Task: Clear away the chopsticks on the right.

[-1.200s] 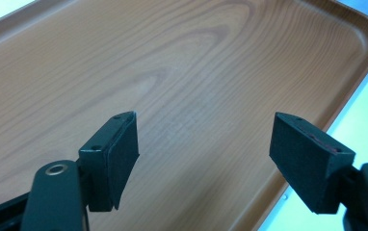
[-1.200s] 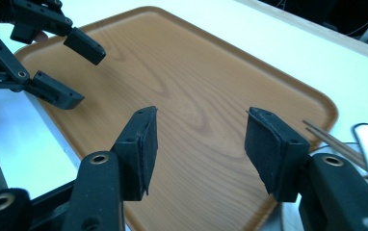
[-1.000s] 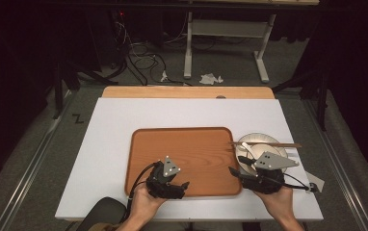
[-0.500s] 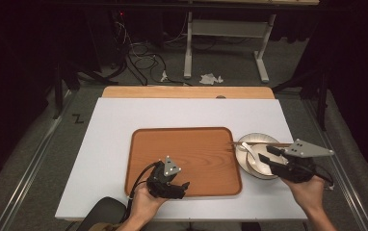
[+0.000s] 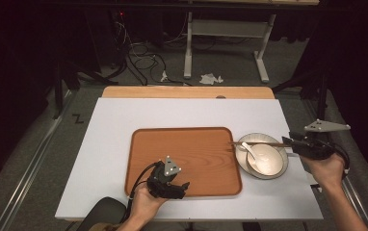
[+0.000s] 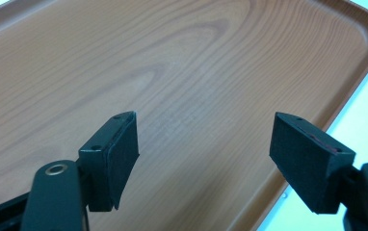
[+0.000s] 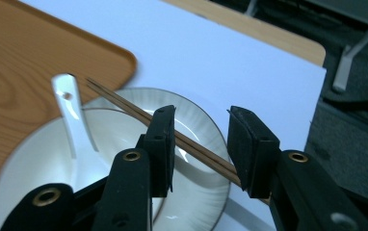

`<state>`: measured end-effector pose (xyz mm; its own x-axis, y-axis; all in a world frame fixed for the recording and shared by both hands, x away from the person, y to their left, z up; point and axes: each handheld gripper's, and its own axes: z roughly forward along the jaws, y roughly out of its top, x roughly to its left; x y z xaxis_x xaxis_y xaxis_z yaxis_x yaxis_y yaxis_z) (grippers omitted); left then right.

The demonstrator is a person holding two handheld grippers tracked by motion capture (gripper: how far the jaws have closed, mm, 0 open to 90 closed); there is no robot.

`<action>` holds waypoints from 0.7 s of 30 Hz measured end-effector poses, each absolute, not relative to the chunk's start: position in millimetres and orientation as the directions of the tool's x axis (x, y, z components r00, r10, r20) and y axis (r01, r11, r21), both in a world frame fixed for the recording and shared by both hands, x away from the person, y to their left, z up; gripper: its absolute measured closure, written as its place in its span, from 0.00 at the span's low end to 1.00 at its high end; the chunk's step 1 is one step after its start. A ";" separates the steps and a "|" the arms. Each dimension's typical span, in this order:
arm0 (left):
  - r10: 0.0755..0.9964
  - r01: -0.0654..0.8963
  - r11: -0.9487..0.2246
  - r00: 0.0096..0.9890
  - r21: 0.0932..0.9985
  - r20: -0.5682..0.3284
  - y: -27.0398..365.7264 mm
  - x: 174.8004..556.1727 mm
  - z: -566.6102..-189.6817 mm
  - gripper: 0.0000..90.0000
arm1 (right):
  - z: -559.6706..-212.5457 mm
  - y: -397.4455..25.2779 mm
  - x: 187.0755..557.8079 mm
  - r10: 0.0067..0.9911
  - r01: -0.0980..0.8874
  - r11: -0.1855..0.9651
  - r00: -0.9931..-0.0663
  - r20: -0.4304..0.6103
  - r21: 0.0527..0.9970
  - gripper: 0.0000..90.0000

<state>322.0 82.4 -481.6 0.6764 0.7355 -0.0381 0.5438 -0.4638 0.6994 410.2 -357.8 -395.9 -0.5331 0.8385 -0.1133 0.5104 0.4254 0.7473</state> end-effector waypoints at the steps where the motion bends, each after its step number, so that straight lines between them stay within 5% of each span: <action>1: 0.735 0.545 -0.465 0.677 0.698 -0.038 82.2 322.2 -481.7 0.29 | -398.8 -359.0 414.7 0.841 0.525 0.428 -0.530 -0.112 0.735 0.71; 21: 0.736 0.553 -0.472 0.676 0.686 -0.039 80.7 323.6 -484.4 0.29 | -444.2 -360.2 464.7 0.851 0.665 0.487 -0.508 -0.136 0.567 0.69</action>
<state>323.6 80.7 -484.4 0.6762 0.7357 -0.0393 0.5534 -0.4720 0.6862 464.7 -360.2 -444.2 -0.5079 0.8507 -0.1358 0.6646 0.4872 0.5666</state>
